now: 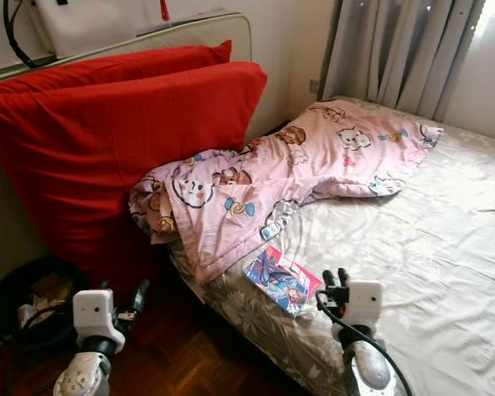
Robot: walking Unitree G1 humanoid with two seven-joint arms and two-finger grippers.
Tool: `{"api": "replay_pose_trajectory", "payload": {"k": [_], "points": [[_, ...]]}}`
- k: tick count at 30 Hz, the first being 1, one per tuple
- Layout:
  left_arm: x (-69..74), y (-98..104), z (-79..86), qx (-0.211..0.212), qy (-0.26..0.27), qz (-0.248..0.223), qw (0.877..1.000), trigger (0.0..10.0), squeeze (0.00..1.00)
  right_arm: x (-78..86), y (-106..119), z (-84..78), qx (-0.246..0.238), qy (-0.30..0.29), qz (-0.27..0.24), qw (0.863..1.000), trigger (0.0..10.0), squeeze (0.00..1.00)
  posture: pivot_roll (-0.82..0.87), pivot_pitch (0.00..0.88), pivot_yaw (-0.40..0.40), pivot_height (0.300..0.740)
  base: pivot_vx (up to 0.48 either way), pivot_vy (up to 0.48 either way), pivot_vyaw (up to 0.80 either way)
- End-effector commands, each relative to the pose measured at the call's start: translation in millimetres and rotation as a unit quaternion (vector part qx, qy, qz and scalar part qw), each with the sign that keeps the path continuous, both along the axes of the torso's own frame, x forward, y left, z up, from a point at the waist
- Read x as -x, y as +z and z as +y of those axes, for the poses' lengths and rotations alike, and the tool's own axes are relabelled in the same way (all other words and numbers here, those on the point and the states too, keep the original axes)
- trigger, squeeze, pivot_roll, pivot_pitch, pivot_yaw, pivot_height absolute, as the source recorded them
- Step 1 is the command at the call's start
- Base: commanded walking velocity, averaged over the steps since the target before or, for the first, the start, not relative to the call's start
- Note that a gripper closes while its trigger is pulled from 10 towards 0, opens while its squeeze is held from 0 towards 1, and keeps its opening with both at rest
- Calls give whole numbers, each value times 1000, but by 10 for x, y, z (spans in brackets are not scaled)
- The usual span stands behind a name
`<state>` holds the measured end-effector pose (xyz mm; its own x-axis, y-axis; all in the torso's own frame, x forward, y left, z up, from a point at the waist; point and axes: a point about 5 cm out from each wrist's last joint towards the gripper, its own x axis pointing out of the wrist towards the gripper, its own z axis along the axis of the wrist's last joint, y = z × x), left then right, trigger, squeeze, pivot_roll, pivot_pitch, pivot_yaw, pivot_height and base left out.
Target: Clean up the room
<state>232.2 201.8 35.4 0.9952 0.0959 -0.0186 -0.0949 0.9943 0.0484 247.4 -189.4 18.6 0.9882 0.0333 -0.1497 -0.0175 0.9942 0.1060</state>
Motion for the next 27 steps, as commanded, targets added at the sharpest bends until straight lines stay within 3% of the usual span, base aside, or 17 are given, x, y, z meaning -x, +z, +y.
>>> {"api": "replay_pose_trajectory", "payload": {"k": [1, 10, 18, 27], "points": [[-17, 89, 116, 0, 16, -12, 1000, 10000, 0, -35, -22, 71, -1, 12, 10, 1000, 10000, 0, -20, 0, 16, 680, 0, 0, 0], [-32, 236, 191, -2, 16, -27, 999, 10000, 0, -121, 48, 141, -5, 32, -2, 999, 10000, 0, -22, 0, 46, 641, 0, 0, 0], [-63, 262, 218, 14, 31, -31, 999, 10000, 0, -128, 86, 205, -12, 44, -11, 999, 10000, 0, -31, 0, 16, 641, 0, 0, 0], [-74, 327, 64, 22, 8, -38, 999, 10000, 0, -125, 115, 258, -17, 49, -16, 999, 10000, 0, -46, 54, 22, 641, 0, 0, 0]]}}
